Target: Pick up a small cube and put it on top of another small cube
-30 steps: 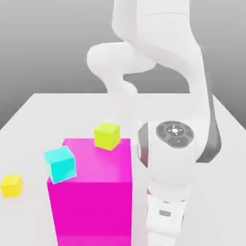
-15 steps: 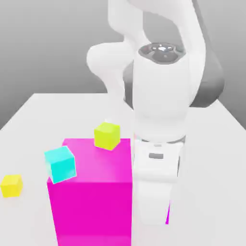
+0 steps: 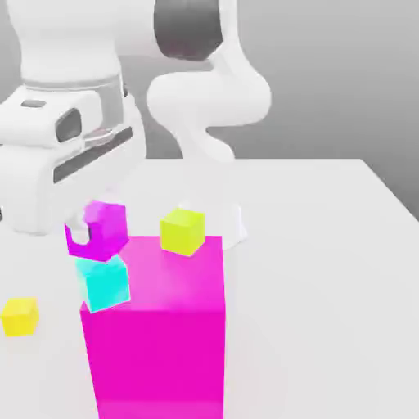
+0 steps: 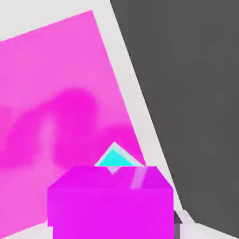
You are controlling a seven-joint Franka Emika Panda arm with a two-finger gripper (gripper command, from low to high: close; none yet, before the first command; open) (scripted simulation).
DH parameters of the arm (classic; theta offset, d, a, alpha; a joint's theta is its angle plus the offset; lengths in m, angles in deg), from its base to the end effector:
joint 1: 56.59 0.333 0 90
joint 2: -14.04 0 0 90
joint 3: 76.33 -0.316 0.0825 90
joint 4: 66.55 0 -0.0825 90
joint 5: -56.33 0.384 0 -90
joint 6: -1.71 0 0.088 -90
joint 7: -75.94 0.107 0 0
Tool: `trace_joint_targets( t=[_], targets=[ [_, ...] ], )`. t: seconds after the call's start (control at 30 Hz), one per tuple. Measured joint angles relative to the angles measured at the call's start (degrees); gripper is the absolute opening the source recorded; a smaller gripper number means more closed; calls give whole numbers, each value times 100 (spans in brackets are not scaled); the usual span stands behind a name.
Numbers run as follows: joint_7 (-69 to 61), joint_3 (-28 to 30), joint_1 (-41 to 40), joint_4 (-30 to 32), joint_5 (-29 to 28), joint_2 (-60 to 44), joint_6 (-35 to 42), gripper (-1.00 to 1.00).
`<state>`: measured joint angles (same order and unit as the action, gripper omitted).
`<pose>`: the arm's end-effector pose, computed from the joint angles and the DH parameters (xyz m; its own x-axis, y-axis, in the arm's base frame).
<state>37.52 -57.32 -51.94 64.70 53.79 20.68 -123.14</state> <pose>0.4809 -0.1262 0.3964 0.9016 0.4326 -0.0004 0.4326 -0.9016 -0.0020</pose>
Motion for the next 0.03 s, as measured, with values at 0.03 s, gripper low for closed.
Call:
trace_joint_targets(
  t=[0.03],
  targets=[
    [0, 0, 0, 0, 0, 0, 0, 100]
  ],
)
